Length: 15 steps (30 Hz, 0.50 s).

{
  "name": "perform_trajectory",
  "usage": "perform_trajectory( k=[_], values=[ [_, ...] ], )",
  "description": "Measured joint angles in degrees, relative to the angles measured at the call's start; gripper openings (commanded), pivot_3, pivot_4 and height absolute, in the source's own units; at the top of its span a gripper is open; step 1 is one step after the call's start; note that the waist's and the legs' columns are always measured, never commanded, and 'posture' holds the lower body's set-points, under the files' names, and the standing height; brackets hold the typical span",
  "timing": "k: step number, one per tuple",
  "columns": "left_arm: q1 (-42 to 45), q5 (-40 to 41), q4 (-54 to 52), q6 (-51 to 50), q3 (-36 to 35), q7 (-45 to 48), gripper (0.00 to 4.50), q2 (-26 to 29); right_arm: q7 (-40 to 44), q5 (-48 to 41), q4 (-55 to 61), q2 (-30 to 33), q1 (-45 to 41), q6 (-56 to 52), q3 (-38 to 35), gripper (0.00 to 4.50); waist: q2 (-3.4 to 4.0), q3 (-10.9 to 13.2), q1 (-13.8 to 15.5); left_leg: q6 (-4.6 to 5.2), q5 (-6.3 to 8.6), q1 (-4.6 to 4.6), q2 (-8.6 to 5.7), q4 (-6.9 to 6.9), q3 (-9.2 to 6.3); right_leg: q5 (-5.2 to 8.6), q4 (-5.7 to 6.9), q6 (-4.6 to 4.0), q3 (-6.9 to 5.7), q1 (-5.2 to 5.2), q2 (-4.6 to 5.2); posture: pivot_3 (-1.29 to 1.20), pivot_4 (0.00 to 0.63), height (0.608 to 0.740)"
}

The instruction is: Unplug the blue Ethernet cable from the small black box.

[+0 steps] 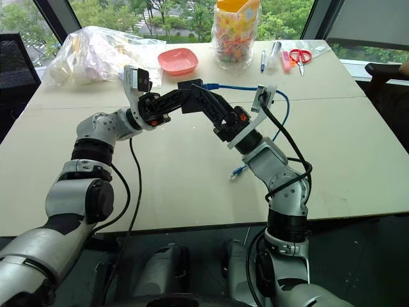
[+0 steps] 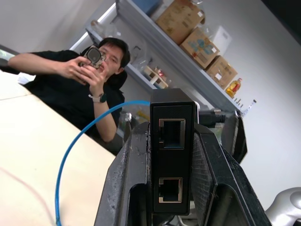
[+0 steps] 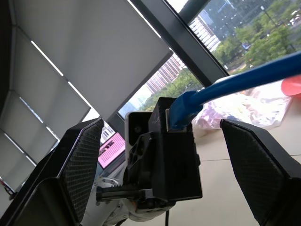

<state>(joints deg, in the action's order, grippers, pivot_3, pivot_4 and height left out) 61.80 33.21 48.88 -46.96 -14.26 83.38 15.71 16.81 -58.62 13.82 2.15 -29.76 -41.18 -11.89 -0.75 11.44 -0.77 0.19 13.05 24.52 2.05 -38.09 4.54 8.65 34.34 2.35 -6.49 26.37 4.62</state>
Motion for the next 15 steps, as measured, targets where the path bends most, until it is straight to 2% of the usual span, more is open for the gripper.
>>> perform_trajectory(
  k=[12, 15],
  values=[
    [-0.52, 0.06, -0.89, 0.03, 0.07, -0.15, 0.50, 0.00, -0.05, 0.78, -0.70, 0.24, -0.07, 1.80, 1.33, 4.13, 0.00, 0.00, 0.01, 0.01, 0.01, 0.02, 0.00, 0.00, 0.00, 0.00, -0.02, 0.00, 0.00, 0.01, 0.00, 0.00, 0.150, 0.740],
    [-0.93, 0.05, -1.12, 0.02, 0.07, -0.80, 0.50, -0.01, 0.38, 1.31, -0.70, 0.75, -0.06, 1.79, 2.29, 3.35, 0.00, 0.00, 0.01, 0.01, 0.01, 0.02, 0.01, 0.00, -0.01, 0.00, -0.02, 0.00, 0.00, 0.01, 0.00, 0.00, 0.150, 0.740]
  ],
)
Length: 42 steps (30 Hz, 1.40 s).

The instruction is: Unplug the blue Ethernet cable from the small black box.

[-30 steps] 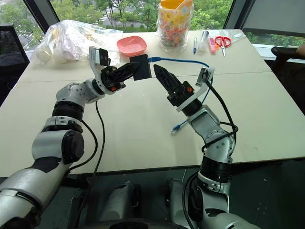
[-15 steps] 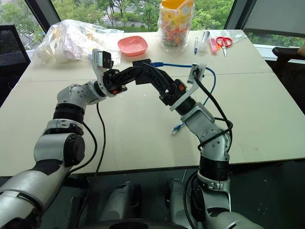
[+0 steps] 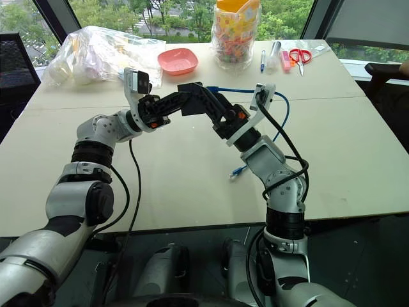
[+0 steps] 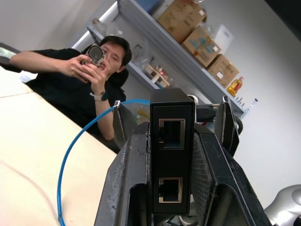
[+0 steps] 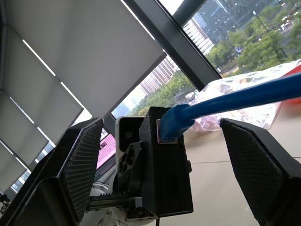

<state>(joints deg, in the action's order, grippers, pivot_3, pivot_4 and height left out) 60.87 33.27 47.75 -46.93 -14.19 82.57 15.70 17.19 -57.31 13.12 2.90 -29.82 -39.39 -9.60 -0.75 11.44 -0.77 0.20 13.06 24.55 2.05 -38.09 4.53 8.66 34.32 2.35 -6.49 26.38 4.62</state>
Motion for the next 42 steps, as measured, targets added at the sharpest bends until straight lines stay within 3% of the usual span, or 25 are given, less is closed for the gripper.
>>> perform_trajectory(
  k=[6, 18, 25, 42],
  values=[
    [-0.22, 1.01, -1.00, -0.14, -0.04, -0.13, 0.50, -0.03, 0.32, -0.26, -0.19, -0.59, 0.11, 0.41, 0.12, 0.44, 0.00, 0.00, 0.03, 0.00, 0.00, 0.01, 0.00, 0.00, 0.00, 0.00, -0.02, 0.00, 0.00, 0.00, 0.01, 0.00, 0.150, 0.740],
    [-0.76, 2.37, -1.45, -0.51, 0.05, -0.28, 0.50, 0.04, 0.27, -1.25, -0.20, -2.02, 0.66, 0.93, 0.17, 0.38, 0.00, 0.00, 0.01, 0.00, 0.00, 0.01, 0.00, 0.00, 0.00, 0.00, -0.02, 0.00, 0.00, 0.00, 0.00, 0.00, 0.150, 0.740],
    [-1.14, 2.29, -1.90, -0.37, 0.50, -1.53, 0.50, 0.06, 0.43, 0.41, -0.24, -1.69, 0.80, 1.06, 1.46, 3.79, 0.00, 0.00, 0.02, 0.00, 0.01, 0.01, 0.01, 0.00, 0.00, 0.01, -0.03, -0.01, 0.00, 0.00, 0.01, 0.00, 0.150, 0.740],
    [-1.29, 2.30, -1.93, -0.29, 0.64, -1.62, 0.50, 0.07, -0.50, 2.15, -2.09, -2.14, 0.79, 3.86, -0.03, 3.79, 0.00, 0.00, 0.02, 0.02, 0.02, 0.05, 0.00, 0.01, 0.00, 0.01, -0.07, -0.02, -0.01, 0.02, 0.01, 0.00, 0.150, 0.740]
  ],
)
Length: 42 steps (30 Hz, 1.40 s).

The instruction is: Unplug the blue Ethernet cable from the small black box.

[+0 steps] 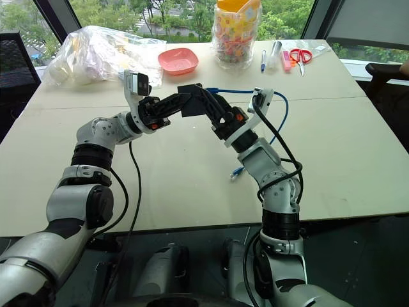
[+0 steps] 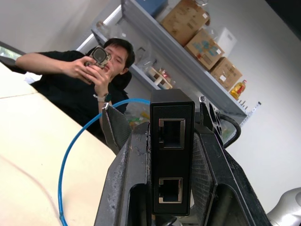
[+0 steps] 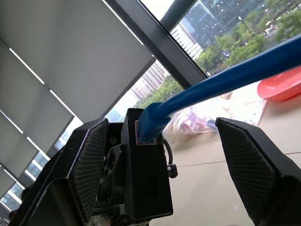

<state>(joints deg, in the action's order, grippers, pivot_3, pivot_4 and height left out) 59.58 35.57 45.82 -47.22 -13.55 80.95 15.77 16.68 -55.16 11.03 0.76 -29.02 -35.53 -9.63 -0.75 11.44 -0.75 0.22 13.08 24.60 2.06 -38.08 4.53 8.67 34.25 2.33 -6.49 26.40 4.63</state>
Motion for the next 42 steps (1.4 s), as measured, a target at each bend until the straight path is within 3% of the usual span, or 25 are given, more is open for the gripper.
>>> perform_trajectory(
  k=[6, 7, 9, 15, 29, 32, 36, 39, 42],
  values=[
    [0.00, 0.00, 0.00, 0.00, 0.00, 0.00, 0.50, 0.00, 0.01, -0.18, -0.01, -0.22, 0.00, 0.00, -0.29, 3.79, 0.00, 0.00, 0.00, 0.00, 0.00, 0.00, 0.00, 0.00, 0.00, 0.00, 0.00, 0.00, 0.00, 0.00, 0.00, 0.00, 0.150, 0.740],
    [0.00, 0.00, 0.00, 0.01, 0.00, -0.01, 0.50, 0.00, 0.02, -0.18, -0.06, -0.26, 0.00, 0.02, -0.30, 3.55, 0.00, 0.00, 0.00, 0.00, 0.00, 0.00, 0.00, 0.00, 0.00, 0.00, 0.00, 0.00, 0.00, 0.00, 0.00, 0.00, 0.150, 0.740],
    [0.00, 0.00, 0.01, 0.03, -0.01, -0.10, 0.50, 0.00, 0.09, -0.18, -0.18, -0.34, 0.00, 0.09, -0.30, 2.99, 0.00, 0.00, -0.01, 0.00, 0.00, 0.00, 0.00, 0.00, 0.00, 0.00, 0.00, 0.00, 0.00, 0.00, 0.00, 0.00, 0.150, 0.740],
    [-0.01, 0.20, 0.13, -0.12, -0.23, -1.02, 0.50, 0.00, 1.31, -1.00, -0.16, -1.69, -0.01, 1.27, -0.14, 0.07, 0.00, 0.00, -0.01, 0.00, 0.00, 0.01, 0.01, 0.00, 0.00, 0.00, -0.01, 0.00, 0.00, 0.01, 0.00, 0.00, 0.150, 0.740],
    [-0.06, 0.47, -0.03, -0.05, -0.23, -1.24, 0.50, 0.21, 0.67, -1.25, -0.62, -2.14, -0.08, 1.85, -0.44, 0.07, 0.00, 0.00, -0.01, 0.00, 0.01, 0.02, 0.01, 0.01, -0.01, 0.01, -0.02, -0.02, 0.00, 0.02, 0.00, 0.00, 0.150, 0.740],
    [-0.07, 0.11, 0.46, 0.10, -0.19, -1.92, 0.50, 1.69, 0.75, -0.65, -2.61, -0.10, -1.29, 2.59, -0.76, 0.07, 0.01, 0.01, -0.06, 0.00, 0.01, 0.02, 0.01, 0.01, 0.00, 0.10, -0.03, -0.16, 0.00, 0.02, 0.01, 0.00, 0.150, 0.740],
    [-0.03, 0.13, 1.93, 1.29, -2.43, -2.20, 0.50, 6.48, -0.34, 1.40, -7.87, 5.87, -2.18, 5.73, -7.48, 0.07, 0.02, 0.01, 0.04, 0.01, 0.01, 0.05, -0.01, 0.04, 0.01, 0.11, -0.07, -0.17, -0.01, 0.04, 0.02, 0.00, 0.150, 0.740],
    [0.13, -0.28, 3.65, 4.69, -3.68, -5.58, 0.50, 6.38, -0.51, 2.45, -9.61, 7.16, -3.46, 6.41, -8.83, 0.07, 0.02, 0.01, 0.06, 0.02, 0.02, 0.05, -0.01, 0.07, 0.02, 0.09, -0.06, -0.14, -0.01, 0.04, 0.03, 0.00, 0.150, 0.740],
    [-0.02, -5.42, 3.78, 15.07, -1.60, -13.15, 0.50, 2.72, -1.98, 6.25, -13.44, 9.33, -5.93, 6.68, -8.02, 0.07, 0.01, 0.01, 0.30, 0.03, 0.01, 0.06, -0.05, 0.06, 0.03, 0.08, -0.07, -0.12, 0.00, 0.01, 0.08, 0.00, 0.150, 0.740]
  ],
)
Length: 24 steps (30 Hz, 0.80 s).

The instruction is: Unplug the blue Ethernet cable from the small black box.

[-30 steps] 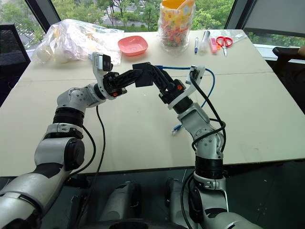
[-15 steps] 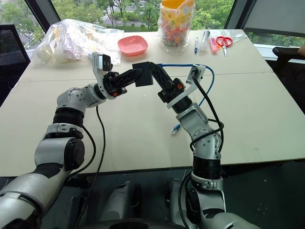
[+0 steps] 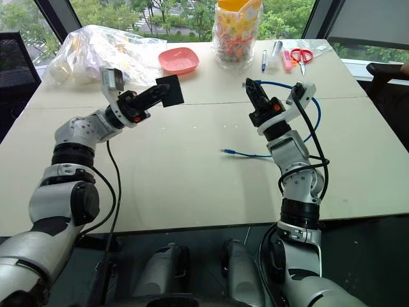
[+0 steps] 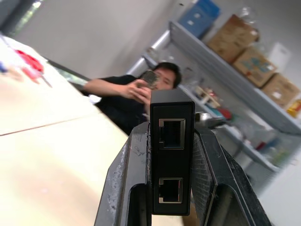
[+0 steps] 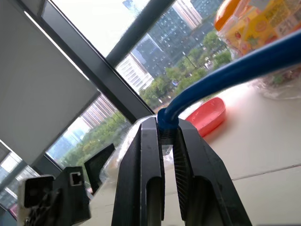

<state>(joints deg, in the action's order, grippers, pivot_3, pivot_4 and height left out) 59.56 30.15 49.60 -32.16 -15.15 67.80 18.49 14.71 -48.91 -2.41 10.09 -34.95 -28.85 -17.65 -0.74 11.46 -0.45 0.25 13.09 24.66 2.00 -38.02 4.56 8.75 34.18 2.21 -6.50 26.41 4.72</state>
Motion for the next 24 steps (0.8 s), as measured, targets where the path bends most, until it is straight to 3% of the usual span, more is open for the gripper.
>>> perform_trajectory(
  k=[8, 11, 17, 18, 24],
  values=[
    [-5.95, -10.06, -7.54, 21.05, 7.23, -11.43, 0.50, -8.69, -4.68, 13.90, -23.61, 8.35, -6.35, 1.14, 0.56, 0.07, 0.00, 0.00, -0.21, 0.14, 0.07, 0.10, -0.13, 0.01, 0.15, -0.11, -0.03, 0.16, 0.04, 0.11, 0.00, 0.00, 0.150, 0.740],
    [-7.49, -13.47, -8.56, 26.49, 9.68, -15.63, 0.50, -11.25, -4.51, 16.98, -32.07, 9.38, -8.62, 4.33, -0.07, 1.16, 0.00, 0.00, -0.29, 0.15, 0.07, 0.09, -0.12, 0.01, 0.19, -0.09, 0.01, 0.19, 0.03, 0.11, -0.08, 0.00, 0.150, 0.740],
    [-8.10, -17.07, -5.25, 34.12, 11.58, -21.70, 0.50, -14.12, -3.26, 20.60, -38.14, 9.54, -9.64, 8.27, -0.62, 4.28, 0.00, 0.00, -0.31, 0.15, 0.07, 0.08, -0.09, 0.00, 0.15, -0.08, 0.02, 0.21, 0.03, 0.11, -0.09, 0.00, 0.150, 0.740],
    [-7.85, -17.41, -3.82, 35.29, 11.59, -22.75, 0.50, -14.32, -2.62, 20.69, -36.88, 9.54, -9.10, 7.54, -0.24, 4.46, 0.00, 0.00, -0.31, 0.15, 0.07, 0.08, -0.09, 0.00, 0.12, -0.08, 0.01, 0.22, 0.02, 0.11, -0.09, 0.00, 0.150, 0.740],
    [-4.68, -20.46, 7.33, 43.12, 11.66, -27.60, 0.50, -15.79, 0.32, 20.33, -12.76, 7.50, 3.44, -1.21, 5.53, 4.46, 0.00, 0.00, -0.02, 0.18, 0.09, 0.19, -0.05, -0.01, 0.04, -0.05, -0.01, 0.27, -0.02, 0.14, -0.02, 0.00, 0.150, 0.740]
  ],
)
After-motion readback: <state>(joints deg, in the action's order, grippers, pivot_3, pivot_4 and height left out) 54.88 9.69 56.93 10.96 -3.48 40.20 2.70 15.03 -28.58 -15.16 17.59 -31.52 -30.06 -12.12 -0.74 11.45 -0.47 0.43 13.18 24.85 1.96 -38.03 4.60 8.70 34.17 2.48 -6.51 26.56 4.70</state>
